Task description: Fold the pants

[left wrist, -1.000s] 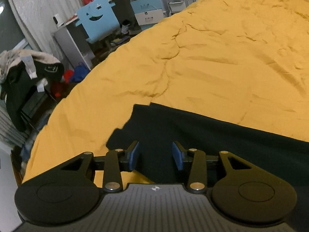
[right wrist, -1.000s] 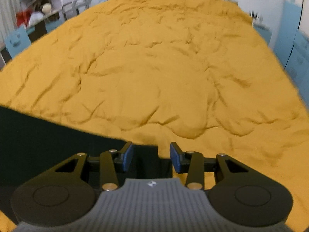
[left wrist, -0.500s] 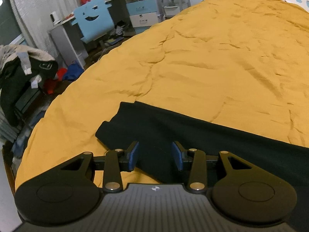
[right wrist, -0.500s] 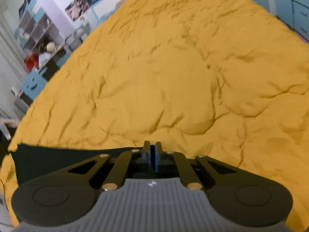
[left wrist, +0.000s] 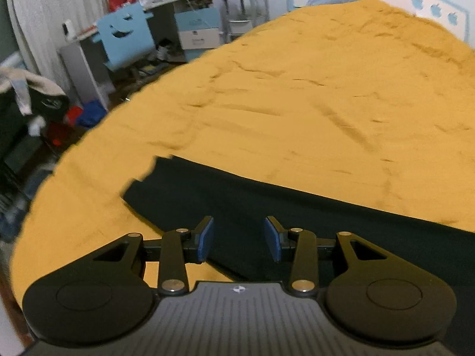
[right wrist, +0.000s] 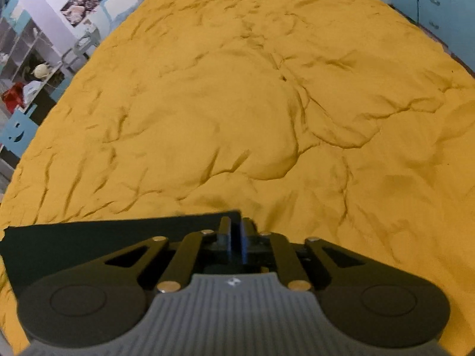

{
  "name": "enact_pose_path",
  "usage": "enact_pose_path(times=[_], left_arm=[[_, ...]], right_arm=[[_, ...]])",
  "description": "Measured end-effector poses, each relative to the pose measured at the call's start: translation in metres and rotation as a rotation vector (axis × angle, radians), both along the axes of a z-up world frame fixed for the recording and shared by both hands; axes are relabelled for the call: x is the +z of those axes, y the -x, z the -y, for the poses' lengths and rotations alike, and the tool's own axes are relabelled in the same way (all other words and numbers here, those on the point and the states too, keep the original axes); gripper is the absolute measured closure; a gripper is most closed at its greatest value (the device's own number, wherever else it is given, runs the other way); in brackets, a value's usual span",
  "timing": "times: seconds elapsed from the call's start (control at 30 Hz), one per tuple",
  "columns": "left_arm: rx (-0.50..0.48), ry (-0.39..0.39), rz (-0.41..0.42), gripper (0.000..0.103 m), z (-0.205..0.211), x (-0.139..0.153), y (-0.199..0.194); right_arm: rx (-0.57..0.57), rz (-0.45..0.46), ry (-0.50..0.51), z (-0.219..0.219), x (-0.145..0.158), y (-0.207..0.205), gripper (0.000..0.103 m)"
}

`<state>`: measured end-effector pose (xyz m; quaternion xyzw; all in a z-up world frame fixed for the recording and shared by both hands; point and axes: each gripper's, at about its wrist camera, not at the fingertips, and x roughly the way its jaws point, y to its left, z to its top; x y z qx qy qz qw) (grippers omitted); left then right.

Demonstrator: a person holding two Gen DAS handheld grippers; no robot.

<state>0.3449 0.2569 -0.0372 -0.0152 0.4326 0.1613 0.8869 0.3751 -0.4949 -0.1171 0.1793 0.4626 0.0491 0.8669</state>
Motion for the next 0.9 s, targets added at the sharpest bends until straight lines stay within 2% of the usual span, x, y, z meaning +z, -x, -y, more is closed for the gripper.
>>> enact_pose_path(times=[0.03, 0.1, 0.17, 0.23, 0.3, 0.37, 0.4, 0.43, 0.47, 0.53, 0.6, 0.7, 0.77, 0.87, 0.9], left_arm=[[-0.013, 0.019, 0.008, 0.056, 0.009, 0.001, 0.006], [-0.05, 0.053, 0.019, 0.056, 0.03, 0.002, 0.018], [-0.078, 0.09, 0.033, 0.056, 0.049, 0.003, 0.03], [-0.112, 0.134, 0.047, 0.056, 0.069, 0.002, 0.045], [-0.136, 0.171, 0.057, 0.056, 0.087, 0.0, 0.057], [-0.145, 0.207, 0.06, 0.056, 0.099, -0.002, 0.066], [-0.152, 0.222, 0.059, 0.056, 0.105, -0.004, 0.071], [-0.156, 0.228, 0.059, 0.056, 0.11, -0.004, 0.075], [-0.162, 0.233, 0.056, 0.056, 0.114, -0.004, 0.078], [-0.173, 0.242, 0.055, 0.056, 0.118, -0.003, 0.086], [-0.182, 0.256, 0.051, 0.056, 0.119, -0.001, 0.092], [-0.22, 0.295, 0.032, 0.056, 0.126, 0.001, 0.098], [-0.265, 0.293, 0.033, 0.056, 0.141, 0.003, 0.103], [-0.344, 0.286, 0.045, 0.056, 0.165, 0.008, 0.114], [-0.372, 0.285, 0.047, 0.056, 0.174, 0.008, 0.117]], right_arm=[[0.007, -0.003, 0.001, -0.001, 0.006, 0.011, 0.084], [0.009, -0.013, -0.024, 0.0, 0.015, 0.037, 0.068], [-0.001, -0.042, -0.028, 0.0, 0.018, 0.062, 0.067], [-0.03, -0.071, -0.009, 0.0, 0.015, 0.082, 0.061], [-0.04, -0.078, -0.036, 0.003, 0.008, 0.099, 0.06], [-0.051, -0.086, -0.085, 0.005, 0.0, 0.108, 0.065], [-0.053, -0.077, -0.08, 0.004, 0.0, 0.113, 0.075], [-0.039, -0.067, -0.055, 0.003, 0.001, 0.114, 0.099], [-0.029, -0.059, -0.027, 0.002, 0.005, 0.117, 0.103], [0.011, -0.043, -0.002, 0.001, 0.015, 0.119, 0.103], [0.065, -0.054, 0.095, -0.004, 0.015, 0.118, 0.103], [0.107, -0.112, 0.161, -0.01, -0.008, 0.118, 0.103], [0.113, -0.107, 0.185, -0.015, -0.012, 0.119, 0.103], [0.119, -0.051, 0.256, -0.026, 0.003, 0.129, 0.093], [0.131, -0.023, 0.296, -0.033, 0.01, 0.134, 0.082]])
